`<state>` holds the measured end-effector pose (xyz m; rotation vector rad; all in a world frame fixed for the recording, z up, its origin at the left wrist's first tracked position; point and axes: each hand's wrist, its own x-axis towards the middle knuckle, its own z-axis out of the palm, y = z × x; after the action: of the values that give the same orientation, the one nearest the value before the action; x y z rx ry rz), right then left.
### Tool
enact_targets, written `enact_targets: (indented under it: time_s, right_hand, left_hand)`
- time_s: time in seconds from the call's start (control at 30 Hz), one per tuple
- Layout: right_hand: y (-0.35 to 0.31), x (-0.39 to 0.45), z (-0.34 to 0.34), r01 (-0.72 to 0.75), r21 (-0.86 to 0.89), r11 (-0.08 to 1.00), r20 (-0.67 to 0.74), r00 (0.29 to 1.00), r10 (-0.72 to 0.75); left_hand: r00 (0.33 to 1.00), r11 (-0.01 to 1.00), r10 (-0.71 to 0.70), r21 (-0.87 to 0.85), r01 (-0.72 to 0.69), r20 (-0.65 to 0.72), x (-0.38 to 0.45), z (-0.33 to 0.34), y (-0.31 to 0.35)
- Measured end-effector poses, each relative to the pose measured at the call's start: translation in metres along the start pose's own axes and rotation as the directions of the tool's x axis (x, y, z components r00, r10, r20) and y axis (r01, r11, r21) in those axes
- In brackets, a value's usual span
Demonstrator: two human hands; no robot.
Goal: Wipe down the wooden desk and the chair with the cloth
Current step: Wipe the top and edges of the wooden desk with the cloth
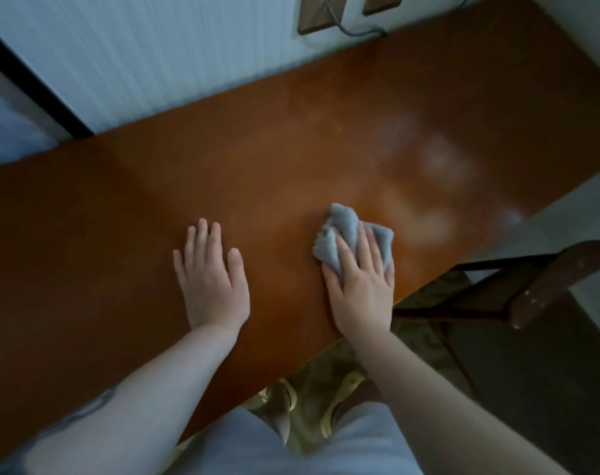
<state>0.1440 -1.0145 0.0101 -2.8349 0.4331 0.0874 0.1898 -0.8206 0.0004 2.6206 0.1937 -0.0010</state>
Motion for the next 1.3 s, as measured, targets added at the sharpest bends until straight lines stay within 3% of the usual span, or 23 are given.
enact_targets:
  time_s: [0.03, 0.1, 0.17, 0.23, 0.3, 0.33, 0.37, 0.43, 0.5, 0.53, 0.6, 0.7, 0.73, 0.77, 0.8, 0.87, 0.93, 1.0, 1.07, 1.1, 1.17, 1.23, 1.3]
  right_hand:
    - [-0.003, -0.015, 0.005, -0.090, 0.006, 0.996, -0.083, 0.992, 0.091]
    - [-0.024, -0.040, 0.017, -0.072, -0.001, 0.997, -0.072, 0.995, 0.072]
    - [-0.045, -0.048, 0.022, 0.175, -0.016, 0.984, 0.069, 0.982, -0.173]
    - [-0.050, -0.028, 0.011, 0.475, 0.001, 0.880, 0.203, 0.862, -0.465]
    - [-0.034, 0.004, -0.003, 0.594, 0.035, 0.804, 0.298, 0.762, -0.576]
    - [-0.022, 0.014, -0.007, 0.543, 0.053, 0.838, 0.327, 0.784, -0.528]
    - [-0.008, 0.019, -0.008, 0.416, 0.057, 0.908, 0.297, 0.861, -0.413]
    - [0.011, 0.002, -0.008, 0.086, 0.023, 0.996, 0.098, 0.991, -0.088]
    - [0.008, -0.024, -0.003, -0.084, -0.005, 0.996, -0.010, 0.996, 0.084]
    - [0.001, -0.033, 0.000, -0.082, -0.011, 0.997, 0.054, 0.995, 0.082]
    - [-0.015, -0.032, -0.001, 0.093, -0.002, 0.996, 0.217, 0.972, -0.090]
    - [-0.009, 0.002, -0.020, 0.411, 0.017, 0.911, 0.355, 0.849, -0.390]
    - [0.003, 0.013, -0.026, 0.387, 0.037, 0.922, 0.363, 0.854, -0.373]
    - [0.019, 0.018, -0.028, 0.269, 0.054, 0.962, 0.321, 0.907, -0.272]
    - [0.035, 0.016, -0.028, 0.094, 0.064, 0.993, 0.231, 0.967, -0.107]
    - [0.049, -0.002, -0.023, -0.184, 0.070, 0.980, 0.045, 0.982, 0.182]
    - [0.040, -0.018, -0.018, -0.208, 0.033, 0.978, 0.077, 0.976, 0.205]
    - [0.036, -0.011, -0.021, 0.030, 0.003, 1.000, 0.215, 0.976, -0.030]
    - [0.050, 0.019, -0.036, 0.335, -0.006, 0.942, 0.316, 0.895, -0.316]
    - [0.063, 0.036, -0.043, 0.397, 0.004, 0.918, 0.361, 0.855, -0.372]
    - [0.096, 0.067, -0.054, 0.290, 0.019, 0.957, 0.366, 0.889, -0.277]
    - [0.125, 0.072, -0.056, 0.008, 0.006, 1.000, 0.211, 0.977, -0.009]
    - [0.130, 0.054, -0.050, -0.112, -0.061, 0.992, 0.090, 0.989, 0.118]
  left_hand:
    - [1.000, 1.000, -0.006, -0.001, 0.006, -0.012, -0.001, 0.001, 0.001]
    - [1.000, 1.000, -0.010, 0.009, 0.010, -0.022, -0.002, 0.002, 0.003]
    - [1.000, 1.000, -0.007, 0.020, 0.008, -0.030, -0.001, 0.001, 0.003]
    - [0.999, 0.999, -0.010, 0.033, 0.011, -0.040, -0.001, 0.000, 0.003]
    - [0.999, 0.999, -0.014, 0.041, 0.015, -0.045, -0.002, 0.000, 0.005]
    - [0.999, 0.999, -0.019, 0.044, 0.021, -0.047, -0.001, 0.000, 0.005]
    - [0.999, 0.998, -0.023, 0.050, 0.025, -0.047, -0.001, 0.000, 0.005]
    - [0.999, 0.998, -0.027, 0.055, 0.029, -0.040, -0.002, -0.001, 0.005]
    - [0.999, 0.999, -0.031, 0.042, 0.033, -0.037, -0.004, -0.002, 0.006]
    - [0.999, 0.999, -0.030, 0.034, 0.031, -0.038, -0.006, -0.003, 0.006]
    - [0.998, 1.000, -0.019, 0.011, 0.020, -0.053, -0.008, -0.003, 0.005]
    - [0.998, 1.000, 0.008, -0.005, -0.008, -0.055, -0.007, -0.005, 0.007]
    - [0.999, 1.000, 0.029, -0.002, -0.029, -0.044, -0.007, -0.005, 0.009]
    - [0.998, 0.998, 0.059, -0.005, -0.059, -0.031, -0.009, -0.005, 0.012]
    - [0.995, 0.995, 0.097, -0.021, -0.098, -0.019, -0.011, -0.005, 0.018]
    - [0.983, 0.981, 0.183, -0.069, -0.183, -0.009, -0.019, 0.002, 0.036]
    - [0.976, 0.971, 0.215, -0.109, -0.211, 0.023, -0.029, 0.018, 0.062]
    - [0.983, 0.981, 0.167, -0.109, -0.159, 0.072, -0.038, 0.038, 0.091]
    - [0.991, 0.991, 0.104, -0.089, -0.096, 0.079, -0.040, 0.055, 0.119]
    - [0.994, 0.993, 0.085, -0.092, -0.078, 0.074, -0.038, 0.062, 0.134]
    - [0.996, 0.994, 0.040, -0.108, -0.031, 0.075, -0.028, 0.073, 0.158]
    - [0.997, 0.998, -0.017, -0.062, 0.022, 0.080, -0.021, 0.083, 0.173]
    - [0.997, 0.999, -0.047, 0.027, 0.045, 0.061, -0.020, 0.091, 0.179]
